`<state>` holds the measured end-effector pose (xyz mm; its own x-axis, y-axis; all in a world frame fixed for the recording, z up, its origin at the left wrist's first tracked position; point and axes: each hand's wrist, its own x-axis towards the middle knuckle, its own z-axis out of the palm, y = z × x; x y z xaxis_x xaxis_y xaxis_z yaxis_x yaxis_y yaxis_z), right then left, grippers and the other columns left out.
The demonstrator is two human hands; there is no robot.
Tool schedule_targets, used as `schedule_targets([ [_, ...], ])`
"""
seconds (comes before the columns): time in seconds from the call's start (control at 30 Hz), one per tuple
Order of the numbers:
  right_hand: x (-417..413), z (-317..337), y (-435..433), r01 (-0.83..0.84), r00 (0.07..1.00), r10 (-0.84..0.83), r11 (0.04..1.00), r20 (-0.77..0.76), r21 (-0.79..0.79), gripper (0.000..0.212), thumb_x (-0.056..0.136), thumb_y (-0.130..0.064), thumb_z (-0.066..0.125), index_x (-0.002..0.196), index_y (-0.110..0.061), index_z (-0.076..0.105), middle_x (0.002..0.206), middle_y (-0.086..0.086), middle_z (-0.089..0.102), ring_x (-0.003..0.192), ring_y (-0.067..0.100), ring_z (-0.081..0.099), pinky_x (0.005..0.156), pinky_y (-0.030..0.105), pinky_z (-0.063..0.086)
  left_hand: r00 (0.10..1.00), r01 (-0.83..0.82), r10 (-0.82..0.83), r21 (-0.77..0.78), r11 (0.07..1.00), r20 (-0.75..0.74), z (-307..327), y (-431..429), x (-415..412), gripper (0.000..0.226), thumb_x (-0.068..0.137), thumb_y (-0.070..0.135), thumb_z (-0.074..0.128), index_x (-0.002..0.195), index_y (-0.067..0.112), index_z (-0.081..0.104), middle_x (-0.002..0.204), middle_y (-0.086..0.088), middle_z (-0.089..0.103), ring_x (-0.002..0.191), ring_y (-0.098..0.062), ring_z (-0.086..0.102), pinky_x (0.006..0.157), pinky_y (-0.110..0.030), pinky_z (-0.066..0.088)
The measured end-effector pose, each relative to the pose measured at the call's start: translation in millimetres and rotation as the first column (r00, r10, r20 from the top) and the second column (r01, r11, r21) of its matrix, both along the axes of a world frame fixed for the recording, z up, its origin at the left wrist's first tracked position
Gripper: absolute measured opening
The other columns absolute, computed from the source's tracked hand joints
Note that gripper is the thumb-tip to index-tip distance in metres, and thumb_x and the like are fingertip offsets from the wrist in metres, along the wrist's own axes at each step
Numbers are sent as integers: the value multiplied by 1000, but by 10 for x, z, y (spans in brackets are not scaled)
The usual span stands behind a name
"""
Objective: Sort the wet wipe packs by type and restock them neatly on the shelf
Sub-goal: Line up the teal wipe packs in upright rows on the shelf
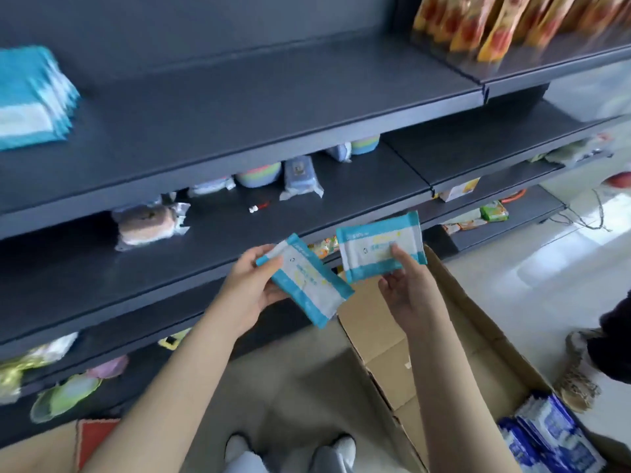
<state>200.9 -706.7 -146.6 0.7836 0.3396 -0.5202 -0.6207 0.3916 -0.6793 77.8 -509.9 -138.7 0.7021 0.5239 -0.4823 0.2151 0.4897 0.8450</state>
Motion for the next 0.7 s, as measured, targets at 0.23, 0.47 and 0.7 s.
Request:
schedule_targets([
  [0.23, -523, 706, 1011, -187, 948, 169, 982, 268, 42, 21, 92, -8, 64, 110, -15, 57, 99, 4, 75, 87, 17, 72, 69, 25, 58, 982, -103, 96, 35, 994, 160, 558, 979, -831, 39, 98, -4, 43, 128, 17, 57, 111, -10, 71, 95, -23, 72, 66, -37, 59],
  [0.47, -1226, 1044, 2143, -275, 905, 236, 960, 353, 62, 26, 92, -2, 63, 114, -13, 55, 107, 4, 73, 99, 20, 72, 80, 34, 61, 941, -247, 224, 66, 967, 253, 941, 1901, -1676, 34, 98, -5, 43, 119, 20, 53, 114, -10, 66, 98, -22, 71, 75, -39, 60],
  [0.7, -1485, 1166, 2936, -267, 889, 205, 959, 410, 99, 19, 97, -8, 59, 116, -12, 57, 115, 6, 71, 104, 20, 71, 74, 32, 60, 861, -406, 373, 26, 913, 346, 1120, 2539, -1994, 32, 101, -1, 44, 127, 17, 48, 115, -7, 67, 103, -18, 69, 77, -31, 60],
])
